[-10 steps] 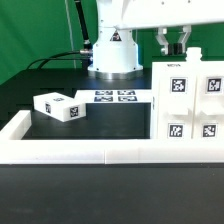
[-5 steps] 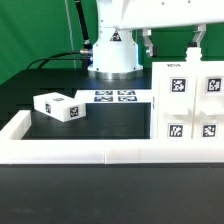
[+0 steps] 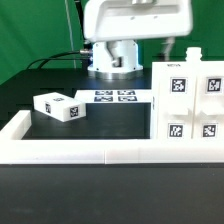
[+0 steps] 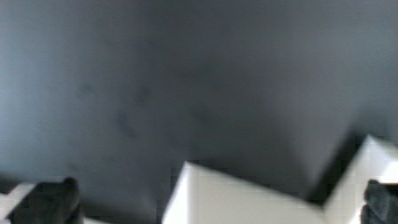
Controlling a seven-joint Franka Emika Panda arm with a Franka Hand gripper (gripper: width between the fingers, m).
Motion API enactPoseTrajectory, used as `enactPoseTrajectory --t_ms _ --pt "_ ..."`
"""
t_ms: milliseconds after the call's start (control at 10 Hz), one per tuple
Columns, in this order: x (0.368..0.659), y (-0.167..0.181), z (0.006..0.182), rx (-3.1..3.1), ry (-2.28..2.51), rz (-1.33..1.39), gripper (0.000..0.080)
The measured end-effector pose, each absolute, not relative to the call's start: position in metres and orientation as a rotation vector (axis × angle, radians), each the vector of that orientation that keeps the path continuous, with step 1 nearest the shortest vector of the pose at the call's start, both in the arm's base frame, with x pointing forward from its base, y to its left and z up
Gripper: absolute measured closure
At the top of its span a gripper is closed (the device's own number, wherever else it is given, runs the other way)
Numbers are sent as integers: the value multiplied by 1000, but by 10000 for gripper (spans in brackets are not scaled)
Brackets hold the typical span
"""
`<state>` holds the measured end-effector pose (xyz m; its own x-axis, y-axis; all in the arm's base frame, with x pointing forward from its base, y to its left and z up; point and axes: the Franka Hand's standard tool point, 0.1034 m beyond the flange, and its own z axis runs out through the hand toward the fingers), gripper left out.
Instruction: Assemble cabinet
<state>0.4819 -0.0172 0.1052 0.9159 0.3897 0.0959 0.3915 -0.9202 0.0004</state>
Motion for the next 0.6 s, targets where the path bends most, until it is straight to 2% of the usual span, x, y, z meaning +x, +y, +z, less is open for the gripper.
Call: enactPoseTrajectory --t_ms 200,300,600 --pt "474 -54 101 -3039 -656 -73 2" --pt "474 -56 101 -3021 -626 1 2" --pt "476 -55 101 -3024 -637 -16 2"
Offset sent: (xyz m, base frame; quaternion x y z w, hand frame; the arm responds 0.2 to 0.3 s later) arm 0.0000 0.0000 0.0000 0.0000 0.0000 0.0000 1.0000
